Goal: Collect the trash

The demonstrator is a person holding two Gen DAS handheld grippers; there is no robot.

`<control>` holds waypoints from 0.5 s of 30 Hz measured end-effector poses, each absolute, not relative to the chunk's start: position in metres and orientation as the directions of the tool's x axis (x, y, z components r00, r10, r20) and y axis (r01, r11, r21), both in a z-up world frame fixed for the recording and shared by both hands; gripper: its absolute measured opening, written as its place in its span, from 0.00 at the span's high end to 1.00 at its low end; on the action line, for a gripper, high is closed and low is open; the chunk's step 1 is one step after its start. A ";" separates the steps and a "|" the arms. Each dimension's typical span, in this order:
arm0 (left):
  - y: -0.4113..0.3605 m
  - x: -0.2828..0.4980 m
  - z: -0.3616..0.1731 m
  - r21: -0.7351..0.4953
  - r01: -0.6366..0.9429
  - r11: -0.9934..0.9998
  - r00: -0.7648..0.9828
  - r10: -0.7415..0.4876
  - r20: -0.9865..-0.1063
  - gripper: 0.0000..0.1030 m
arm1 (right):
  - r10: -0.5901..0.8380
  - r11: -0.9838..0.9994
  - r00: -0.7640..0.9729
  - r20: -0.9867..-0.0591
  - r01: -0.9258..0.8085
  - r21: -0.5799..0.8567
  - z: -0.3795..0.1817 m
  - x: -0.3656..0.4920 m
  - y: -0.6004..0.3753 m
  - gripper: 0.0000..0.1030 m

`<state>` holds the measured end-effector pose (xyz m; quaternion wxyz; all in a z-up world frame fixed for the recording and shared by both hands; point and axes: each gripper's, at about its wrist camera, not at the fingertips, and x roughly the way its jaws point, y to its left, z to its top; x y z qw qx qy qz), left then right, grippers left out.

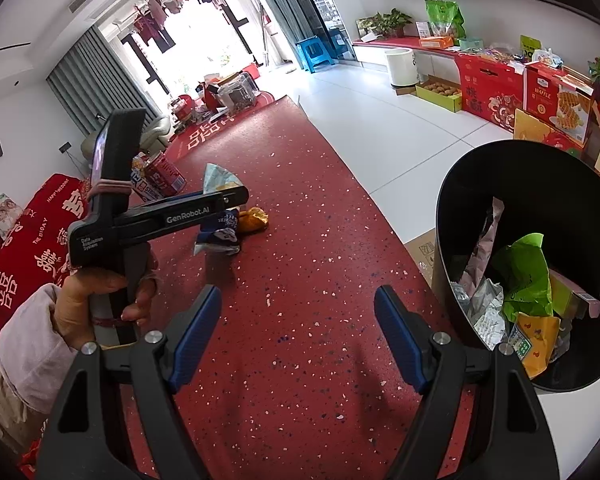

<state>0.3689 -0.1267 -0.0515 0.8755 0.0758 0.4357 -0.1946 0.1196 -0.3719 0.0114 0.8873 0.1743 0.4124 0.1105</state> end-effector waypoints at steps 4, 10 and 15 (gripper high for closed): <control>-0.125 0.365 -0.047 -0.016 0.393 0.919 0.561 -0.254 -0.787 0.00 | 0.335 0.918 0.640 -0.692 -0.055 0.393 0.014 0.117 -0.373 0.23; -0.112 0.335 -0.028 0.012 0.364 0.931 0.627 -0.235 -0.742 0.00 | 0.319 0.922 0.663 -0.677 -0.053 0.383 0.021 0.099 -0.379 0.23; -0.100 0.285 -0.003 0.006 0.352 0.936 0.693 -0.256 -0.674 0.00 | 0.283 0.934 0.699 -0.657 -0.046 0.354 0.031 0.072 -0.387 0.23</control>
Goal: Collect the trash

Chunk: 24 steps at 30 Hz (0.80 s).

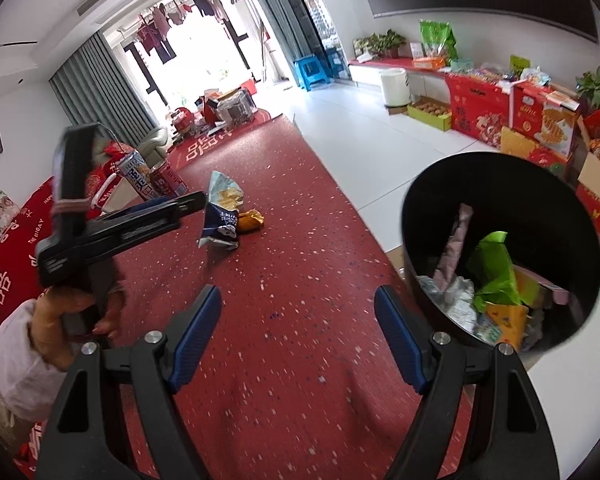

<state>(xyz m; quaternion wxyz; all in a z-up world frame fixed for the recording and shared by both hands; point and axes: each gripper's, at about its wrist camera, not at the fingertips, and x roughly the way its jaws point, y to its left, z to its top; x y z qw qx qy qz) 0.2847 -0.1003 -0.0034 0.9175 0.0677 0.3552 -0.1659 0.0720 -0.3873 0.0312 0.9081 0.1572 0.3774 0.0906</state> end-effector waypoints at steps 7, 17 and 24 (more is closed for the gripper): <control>-0.091 0.191 0.020 0.006 0.362 0.932 0.782 -0.301 -0.546 0.00 | 0.226 0.941 0.751 -0.621 -0.003 0.338 0.036 0.032 -0.402 0.23; -0.093 0.106 0.023 -0.037 0.386 0.922 0.798 -0.354 -0.488 0.00 | 0.151 0.954 0.805 -0.574 0.035 0.299 0.038 -0.015 -0.409 0.23; -0.091 0.071 0.018 -0.029 0.369 0.929 0.831 -0.344 -0.438 0.00 | 0.088 0.970 0.846 -0.526 0.048 0.239 0.044 -0.037 -0.403 0.10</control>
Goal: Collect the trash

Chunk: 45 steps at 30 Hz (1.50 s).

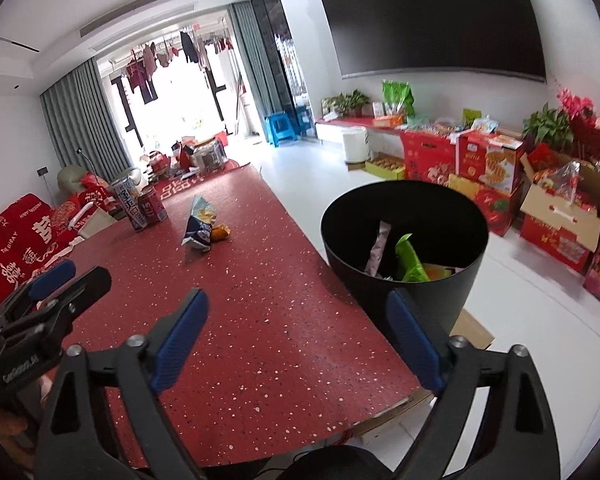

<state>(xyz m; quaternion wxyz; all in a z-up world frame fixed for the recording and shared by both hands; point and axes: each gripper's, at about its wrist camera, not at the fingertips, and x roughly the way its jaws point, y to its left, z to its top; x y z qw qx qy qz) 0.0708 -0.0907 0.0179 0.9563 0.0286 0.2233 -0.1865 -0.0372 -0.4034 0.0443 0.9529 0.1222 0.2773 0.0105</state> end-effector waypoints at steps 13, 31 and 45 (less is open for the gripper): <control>-0.071 0.042 0.010 -0.022 0.216 0.976 0.915 -0.211 -0.344 0.00 | 0.016 0.989 0.902 -0.430 0.050 0.142 0.043 -0.060 -0.384 0.00; -0.074 0.027 -0.002 0.016 0.162 0.987 0.942 -0.150 -0.299 0.00 | -0.065 0.997 0.943 -0.326 0.072 0.009 0.045 -0.076 -0.362 0.00; -0.076 0.025 -0.003 0.023 0.160 0.987 0.945 -0.146 -0.294 0.00 | -0.076 0.997 0.948 -0.308 0.083 0.008 0.048 -0.080 -0.362 0.00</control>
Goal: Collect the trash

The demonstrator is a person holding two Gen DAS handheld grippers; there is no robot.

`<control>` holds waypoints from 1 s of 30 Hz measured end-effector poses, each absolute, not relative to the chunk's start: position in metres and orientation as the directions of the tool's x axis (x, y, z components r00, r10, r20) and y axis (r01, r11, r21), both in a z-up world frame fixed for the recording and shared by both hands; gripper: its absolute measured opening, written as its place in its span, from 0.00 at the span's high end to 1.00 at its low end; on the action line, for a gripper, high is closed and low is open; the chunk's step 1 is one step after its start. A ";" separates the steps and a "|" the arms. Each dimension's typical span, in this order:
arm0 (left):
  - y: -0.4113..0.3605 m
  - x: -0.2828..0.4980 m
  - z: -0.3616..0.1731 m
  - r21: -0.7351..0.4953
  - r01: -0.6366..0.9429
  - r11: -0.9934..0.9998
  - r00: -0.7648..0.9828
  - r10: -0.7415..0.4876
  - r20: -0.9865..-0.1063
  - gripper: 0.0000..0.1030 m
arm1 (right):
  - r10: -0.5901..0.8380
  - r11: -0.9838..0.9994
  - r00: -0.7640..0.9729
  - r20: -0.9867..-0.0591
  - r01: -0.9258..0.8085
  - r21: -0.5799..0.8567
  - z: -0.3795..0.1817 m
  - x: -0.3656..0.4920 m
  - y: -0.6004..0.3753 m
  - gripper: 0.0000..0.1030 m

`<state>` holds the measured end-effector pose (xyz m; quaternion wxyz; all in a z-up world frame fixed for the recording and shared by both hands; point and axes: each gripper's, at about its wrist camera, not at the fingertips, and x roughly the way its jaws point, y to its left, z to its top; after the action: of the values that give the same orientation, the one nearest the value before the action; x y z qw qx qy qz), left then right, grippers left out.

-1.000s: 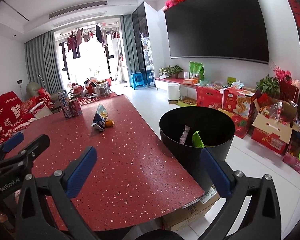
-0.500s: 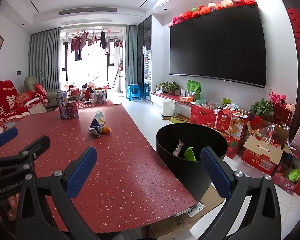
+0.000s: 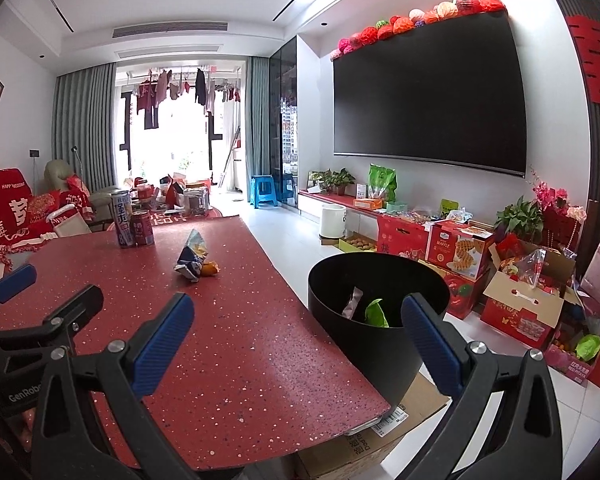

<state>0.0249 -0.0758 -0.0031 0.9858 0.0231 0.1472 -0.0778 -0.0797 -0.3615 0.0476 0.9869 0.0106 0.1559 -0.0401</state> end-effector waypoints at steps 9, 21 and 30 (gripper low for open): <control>-0.074 0.021 -0.005 0.028 0.154 0.988 0.949 -0.140 -0.282 0.00 | -0.078 0.996 0.949 -0.305 0.084 0.006 0.050 -0.080 -0.360 0.00; -0.069 0.018 -0.004 0.026 0.139 0.990 0.956 -0.127 -0.263 0.00 | -0.075 0.997 0.954 -0.289 0.080 0.004 0.060 -0.082 -0.356 0.00; -0.071 0.015 -0.003 0.031 0.146 0.989 0.958 -0.134 -0.253 0.00 | -0.079 0.996 0.956 -0.283 0.084 0.006 0.068 -0.082 -0.356 0.00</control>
<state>0.0150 -0.0713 -0.0034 0.9892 0.0246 0.1261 -0.0709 -0.0822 -0.3563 0.0676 0.9888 0.0090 0.1428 -0.0413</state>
